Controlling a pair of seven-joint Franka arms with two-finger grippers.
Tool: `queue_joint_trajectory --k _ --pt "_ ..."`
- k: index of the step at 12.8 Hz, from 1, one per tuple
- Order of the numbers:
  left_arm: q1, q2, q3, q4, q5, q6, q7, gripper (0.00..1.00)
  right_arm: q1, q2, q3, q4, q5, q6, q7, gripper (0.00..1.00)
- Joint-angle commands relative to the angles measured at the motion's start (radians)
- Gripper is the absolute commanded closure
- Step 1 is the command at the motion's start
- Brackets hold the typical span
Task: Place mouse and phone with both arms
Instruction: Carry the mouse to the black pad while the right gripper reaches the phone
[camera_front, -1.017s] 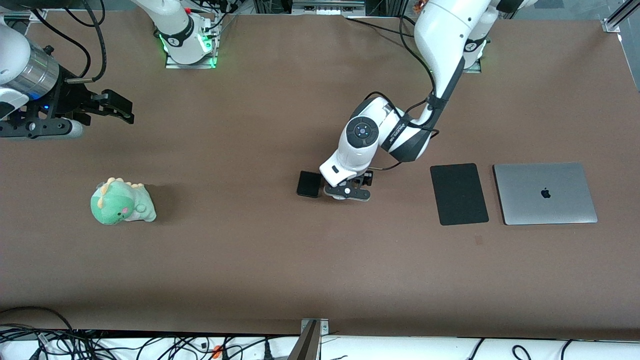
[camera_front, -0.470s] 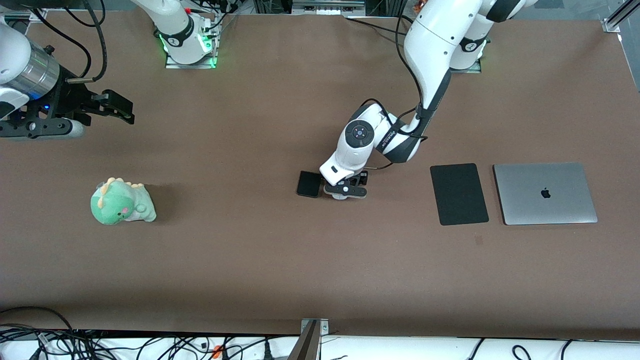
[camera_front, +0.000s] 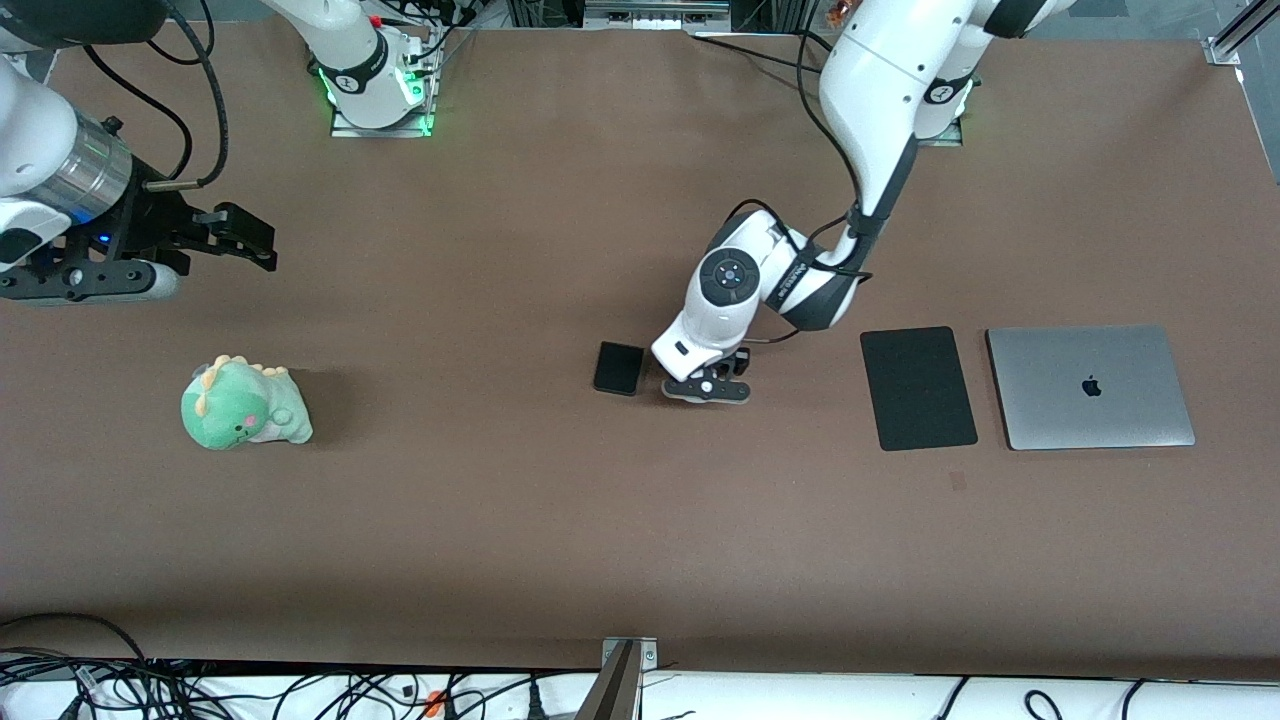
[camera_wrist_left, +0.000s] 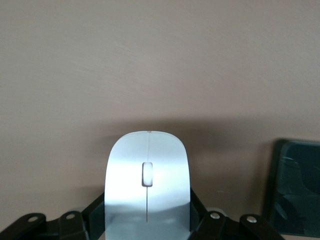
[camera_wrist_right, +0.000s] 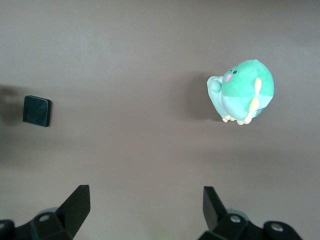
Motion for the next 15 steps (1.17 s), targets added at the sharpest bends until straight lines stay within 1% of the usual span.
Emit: queue_joint_trajectory --k 1,3,4,6,7,9,10,12,13,14,15 --pt "0.151 -0.117 -0.008 -0.017 0.003 -0.197 0.168 0.69 0.047 0.011 -0.007 0.021 -0.007 -0.027 -0.018 0.0" --pt "0.262 -0.144 -0.008 -0.023 0.003 -0.272 0.306 0.7 0.103 0.025 -0.007 -0.018 -0.012 0.007 0.06 0.0" --pt "0.309 -0.148 -0.008 -0.029 0.003 -0.286 0.36 0.69 0.132 0.053 -0.007 -0.041 -0.007 0.05 0.106 0.0" --pt "0.389 -0.144 -0.008 -0.047 0.005 -0.286 0.413 0.69 0.187 0.109 -0.006 -0.081 0.008 0.168 0.164 0.0" --pt "0.409 -0.145 -0.006 -0.078 0.006 -0.271 0.436 0.69 0.219 0.143 -0.006 -0.101 0.017 0.229 0.204 0.0" --pt "0.467 -0.151 -0.006 -0.131 0.006 -0.222 0.517 0.68 0.296 0.233 -0.004 -0.108 0.036 0.359 0.355 0.0" --pt "0.487 -0.168 -0.006 -0.182 0.006 -0.172 0.567 0.68 0.331 0.281 -0.004 -0.105 0.069 0.43 0.449 0.0" --pt "0.518 -0.182 -0.006 -0.306 0.006 0.01 0.615 0.66 0.391 0.376 -0.004 -0.101 0.097 0.568 0.572 0.0" --pt "0.523 -0.181 -0.005 -0.341 0.008 0.078 0.629 0.65 0.419 0.419 -0.004 -0.1 0.1 0.638 0.63 0.0" --pt "0.524 -0.175 -0.005 -0.349 0.02 0.1 0.634 0.57 0.443 0.464 -0.004 -0.1 0.1 0.708 0.684 0.0" --pt "0.524 -0.173 -0.005 -0.35 0.026 0.102 0.632 0.15 0.462 0.5 -0.004 -0.1 0.1 0.763 0.724 0.0"
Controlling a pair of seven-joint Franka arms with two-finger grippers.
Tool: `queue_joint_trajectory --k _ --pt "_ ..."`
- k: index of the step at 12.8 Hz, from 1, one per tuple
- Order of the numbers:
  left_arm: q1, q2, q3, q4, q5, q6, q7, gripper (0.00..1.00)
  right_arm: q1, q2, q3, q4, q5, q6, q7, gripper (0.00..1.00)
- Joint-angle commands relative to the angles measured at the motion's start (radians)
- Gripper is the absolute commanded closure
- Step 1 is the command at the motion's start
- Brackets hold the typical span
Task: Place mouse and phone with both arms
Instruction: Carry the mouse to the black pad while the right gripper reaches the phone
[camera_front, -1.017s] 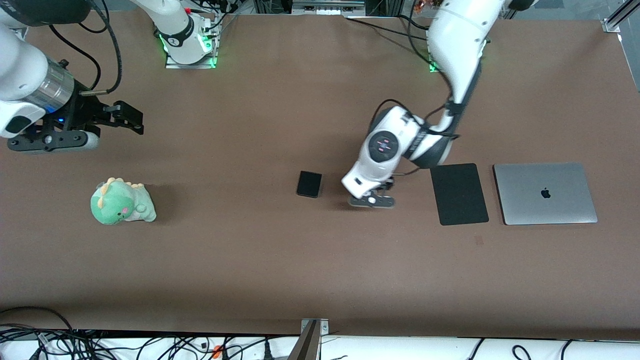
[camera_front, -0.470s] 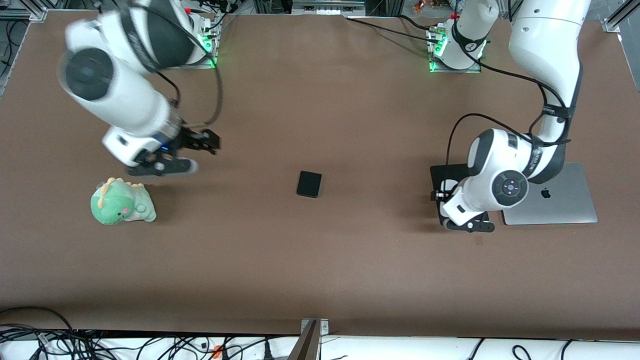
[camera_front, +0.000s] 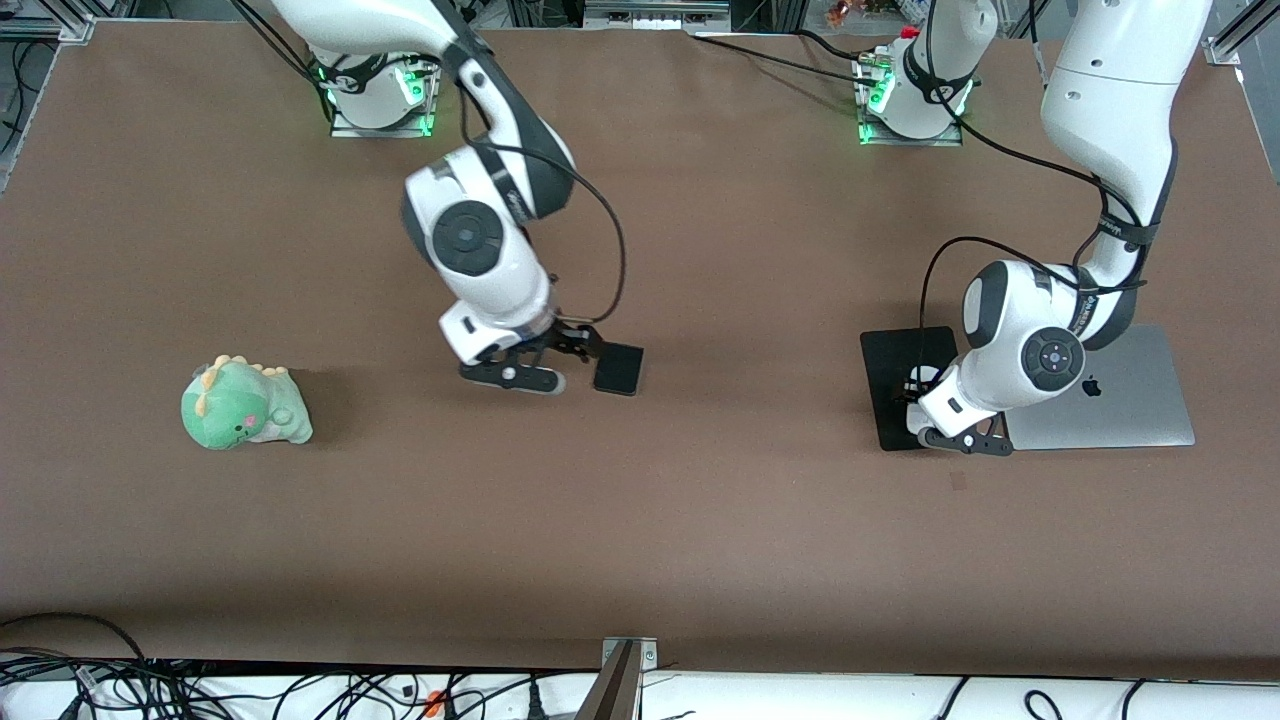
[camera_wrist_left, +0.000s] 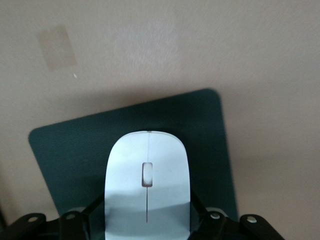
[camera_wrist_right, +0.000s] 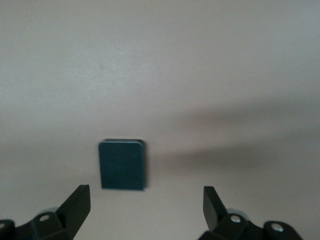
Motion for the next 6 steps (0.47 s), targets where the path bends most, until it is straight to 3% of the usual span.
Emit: queue_joint_trajectory --k 1,4,6 --pt "0.012 -0.04 -0.015 -0.045 0.023 0.025 0.017 0.0 0.047 0.087 -0.012 0.022 0.022 0.11 0.099 0.0" --pt "0.013 -0.075 -0.013 -0.016 0.023 -0.019 0.011 0.0 0.075 0.145 -0.012 0.022 0.02 0.162 0.144 0.0" --pt "0.012 -0.1 -0.015 0.101 0.023 -0.199 0.009 0.0 0.096 0.175 -0.012 0.022 0.02 0.193 0.145 0.0"
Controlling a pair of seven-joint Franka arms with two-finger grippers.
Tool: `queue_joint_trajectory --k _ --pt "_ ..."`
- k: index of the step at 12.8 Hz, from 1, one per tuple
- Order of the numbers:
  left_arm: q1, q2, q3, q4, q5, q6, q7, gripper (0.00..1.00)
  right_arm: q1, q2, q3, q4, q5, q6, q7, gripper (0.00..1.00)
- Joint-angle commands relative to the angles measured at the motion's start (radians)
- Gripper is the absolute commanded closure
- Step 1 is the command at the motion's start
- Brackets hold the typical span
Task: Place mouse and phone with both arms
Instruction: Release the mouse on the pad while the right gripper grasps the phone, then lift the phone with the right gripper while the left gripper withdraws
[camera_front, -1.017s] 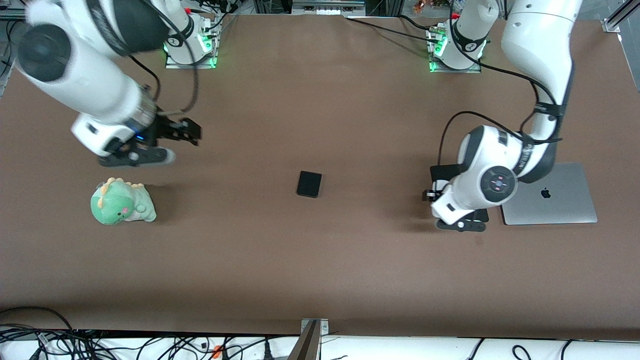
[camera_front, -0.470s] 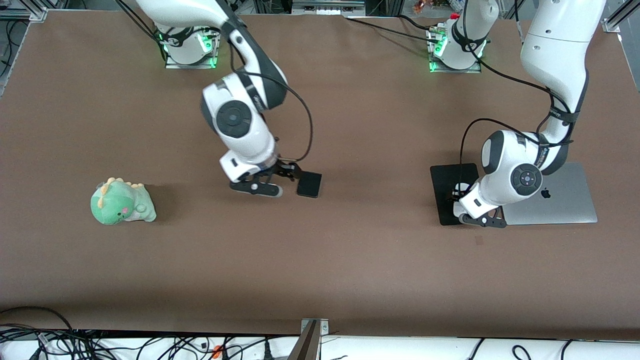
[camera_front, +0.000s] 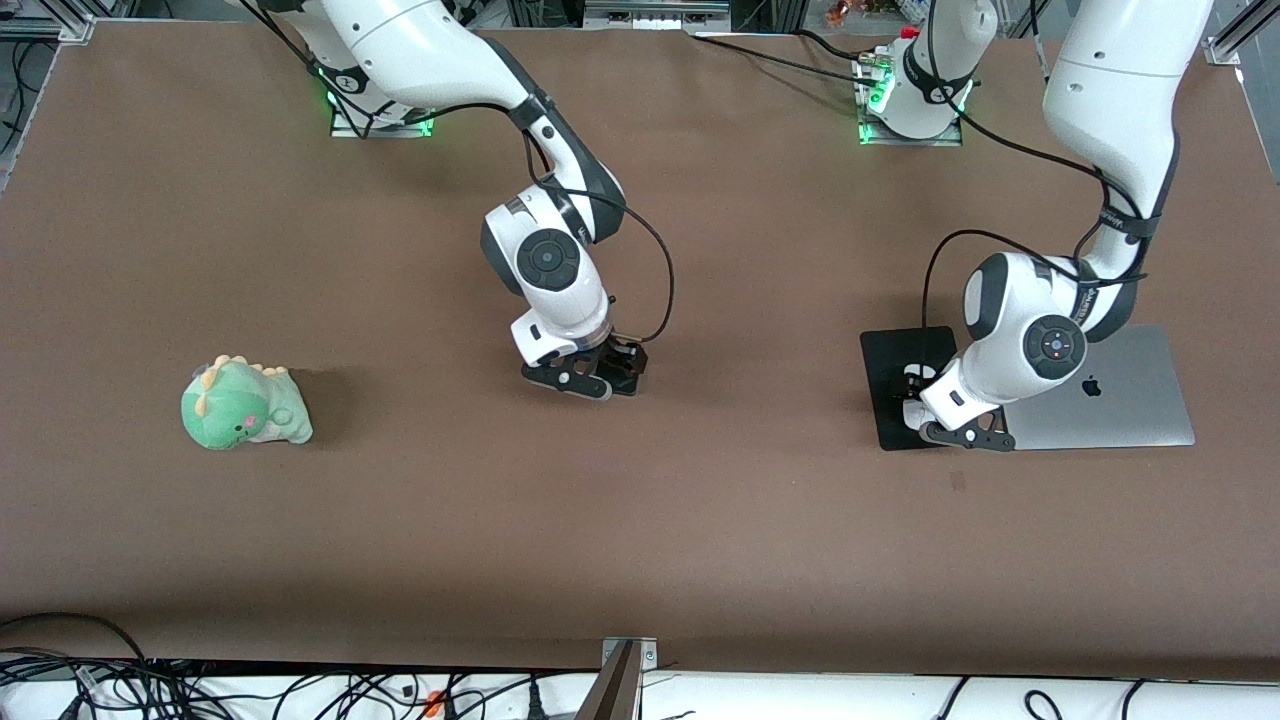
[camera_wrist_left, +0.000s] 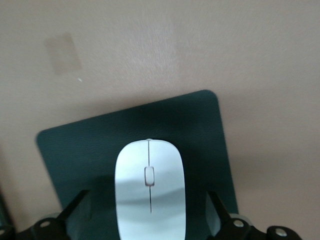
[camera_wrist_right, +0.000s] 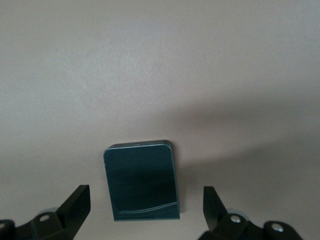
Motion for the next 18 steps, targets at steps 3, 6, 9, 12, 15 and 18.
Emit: queue_joint_trajectory --k 3,6,9,12,15,18 --pt "0.011 -0.062 -0.019 0.358 0.019 -0.531 0.015 0.0 0.045 0.063 -0.011 0.019 0.017 0.065 0.036 0.0" --pt "0.008 -0.065 -0.024 0.594 0.021 -0.797 0.009 0.0 0.06 0.089 -0.011 0.025 0.014 0.085 0.059 0.0" --pt "0.0 -0.194 -0.008 0.626 0.01 -0.882 0.001 0.0 0.067 0.098 -0.011 0.026 0.005 0.099 0.061 0.0" --pt "0.002 -0.508 0.016 0.248 0.018 -0.63 -0.002 0.0 0.067 0.103 -0.013 0.026 -0.001 0.099 0.05 0.08" --pt "0.006 -0.572 0.015 0.144 0.018 -0.589 -0.003 0.0 0.064 0.103 -0.014 0.025 -0.01 0.099 0.033 0.33" --pt "0.009 -0.548 0.006 0.202 0.021 -0.675 -0.002 0.0 0.056 0.098 -0.017 0.025 -0.01 0.096 0.004 0.55"
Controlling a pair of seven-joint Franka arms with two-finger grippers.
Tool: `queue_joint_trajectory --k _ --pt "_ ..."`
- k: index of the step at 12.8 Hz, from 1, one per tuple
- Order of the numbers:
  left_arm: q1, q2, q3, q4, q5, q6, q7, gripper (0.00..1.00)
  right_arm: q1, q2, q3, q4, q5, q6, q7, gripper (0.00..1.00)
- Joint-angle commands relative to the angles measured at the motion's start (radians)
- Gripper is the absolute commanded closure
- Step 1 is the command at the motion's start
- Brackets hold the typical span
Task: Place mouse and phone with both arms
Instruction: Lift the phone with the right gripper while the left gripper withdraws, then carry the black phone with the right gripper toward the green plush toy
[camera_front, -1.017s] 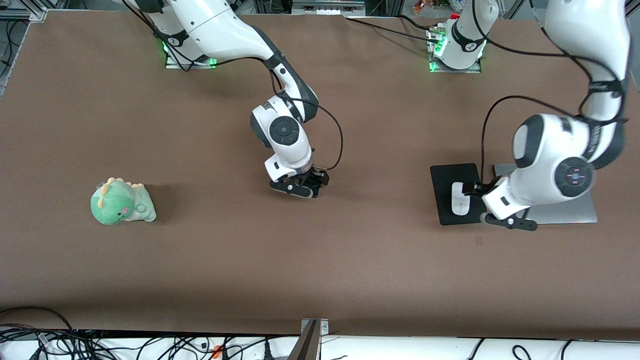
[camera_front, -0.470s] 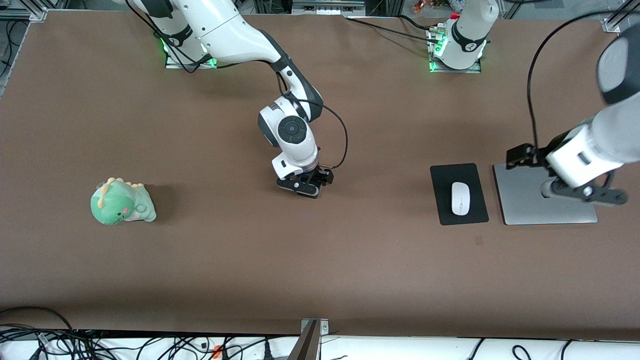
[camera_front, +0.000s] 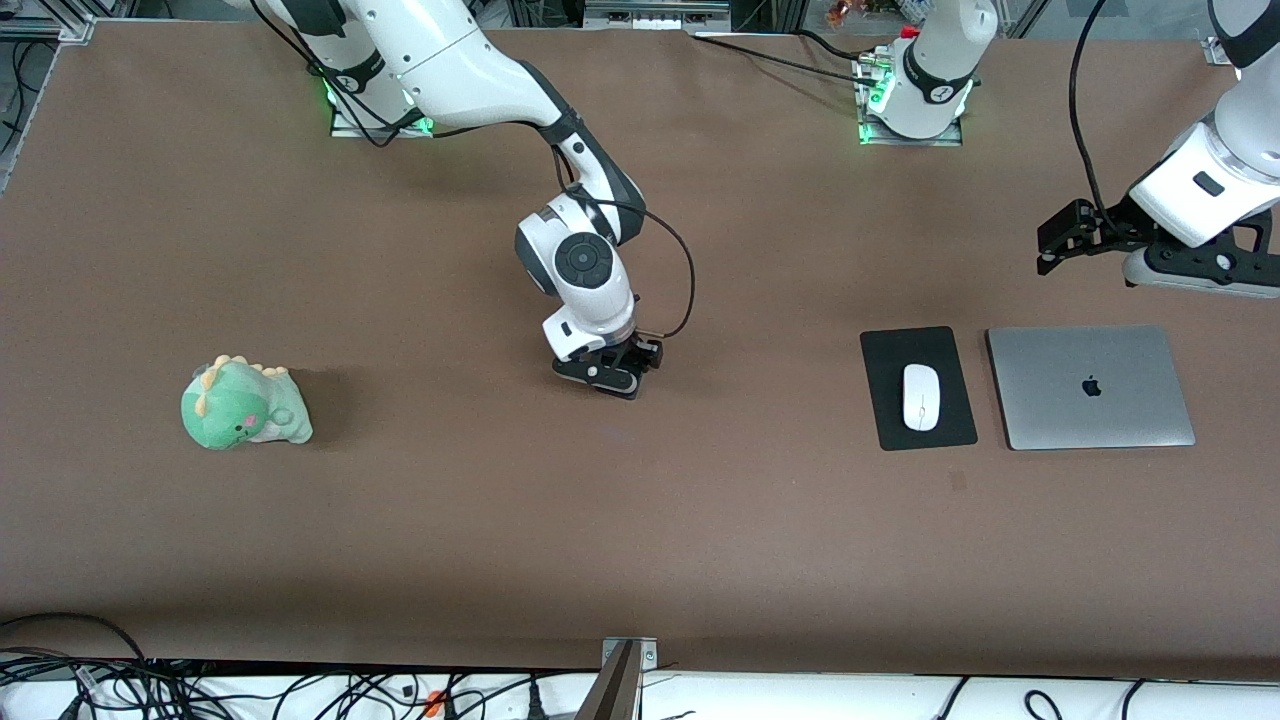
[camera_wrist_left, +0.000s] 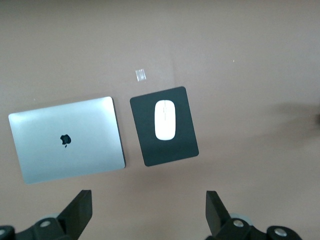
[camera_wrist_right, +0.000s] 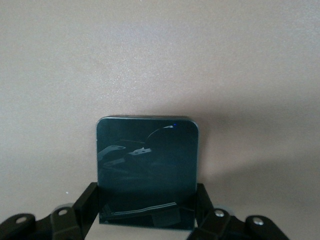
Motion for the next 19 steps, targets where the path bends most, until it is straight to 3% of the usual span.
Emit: queue_joint_trajectory --k 1,5,9,15,19 --pt "0.004 0.001 -0.017 0.017 0.019 -0.029 0.001 0.0 -0.006 0.003 -0.011 0.02 -0.007 -0.005 -0.033 0.59" --pt "0.004 0.003 -0.015 0.024 0.018 -0.029 0.005 0.0 -0.069 -0.061 -0.017 0.056 -0.007 -0.18 -0.177 0.61" --pt "0.004 0.003 -0.017 0.024 0.018 -0.03 0.005 0.0 -0.199 -0.127 -0.045 0.039 0.002 -0.304 -0.477 0.61" --pt "0.004 0.003 -0.015 0.024 0.018 -0.03 0.005 0.0 -0.426 -0.165 -0.045 -0.067 0.023 -0.314 -0.896 0.6" --pt "0.004 0.003 -0.017 0.024 0.016 -0.03 0.008 0.0 -0.506 -0.169 -0.045 -0.128 0.031 -0.274 -1.008 0.58"
